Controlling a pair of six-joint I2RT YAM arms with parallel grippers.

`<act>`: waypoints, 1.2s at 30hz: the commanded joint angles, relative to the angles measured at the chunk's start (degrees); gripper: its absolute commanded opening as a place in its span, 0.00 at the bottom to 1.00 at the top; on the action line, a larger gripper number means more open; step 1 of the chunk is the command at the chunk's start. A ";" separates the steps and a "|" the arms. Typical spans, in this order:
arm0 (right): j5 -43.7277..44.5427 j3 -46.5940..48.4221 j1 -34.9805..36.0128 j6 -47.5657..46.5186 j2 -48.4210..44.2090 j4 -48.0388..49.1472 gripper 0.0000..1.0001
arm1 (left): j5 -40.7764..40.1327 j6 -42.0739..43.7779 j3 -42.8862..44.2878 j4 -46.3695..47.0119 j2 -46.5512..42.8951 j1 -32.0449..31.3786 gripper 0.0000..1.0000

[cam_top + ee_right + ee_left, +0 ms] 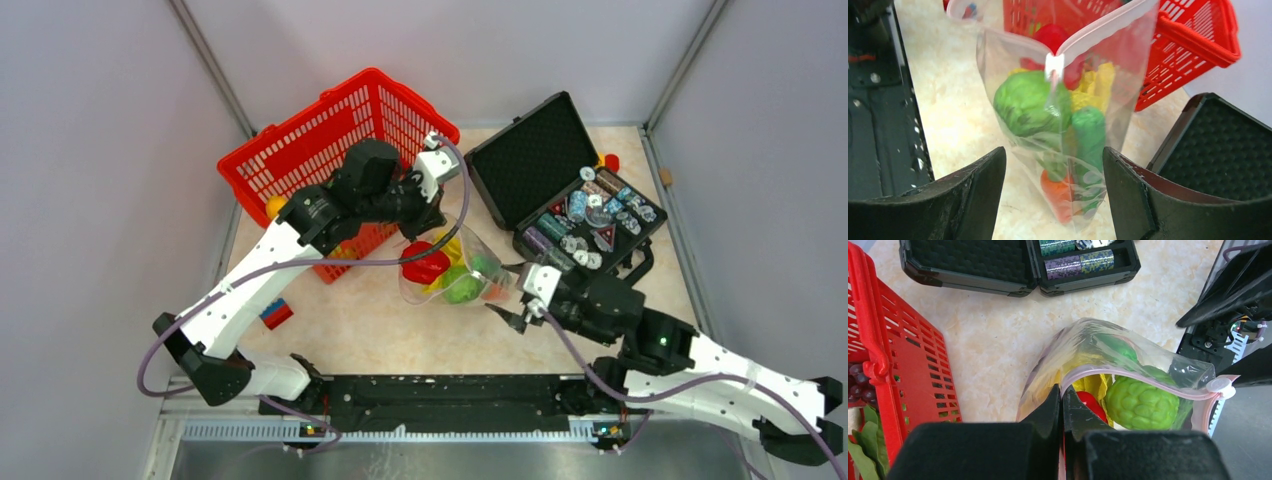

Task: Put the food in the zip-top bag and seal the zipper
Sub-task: Zip the zipper food storage bag at the center of the board.

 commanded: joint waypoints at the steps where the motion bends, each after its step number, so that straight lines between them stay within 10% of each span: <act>1: -3.21 -0.92 -0.24 -7.32 2.94 7.34 0.70 | 1.93 -0.30 1.61 2.57 -0.63 0.87 0.00; 19: -2.27 -1.72 -0.34 -7.71 7.08 20.34 0.62 | 5.53 -1.30 0.23 4.84 -0.93 2.99 0.00; 33: -2.87 -3.34 -1.07 -9.10 9.55 24.61 0.33 | 6.58 -1.91 0.11 5.12 -0.64 3.24 0.00; 36: -1.52 -3.20 -1.08 -9.83 9.80 24.13 0.03 | 6.43 -1.89 0.20 5.12 -0.78 3.30 0.00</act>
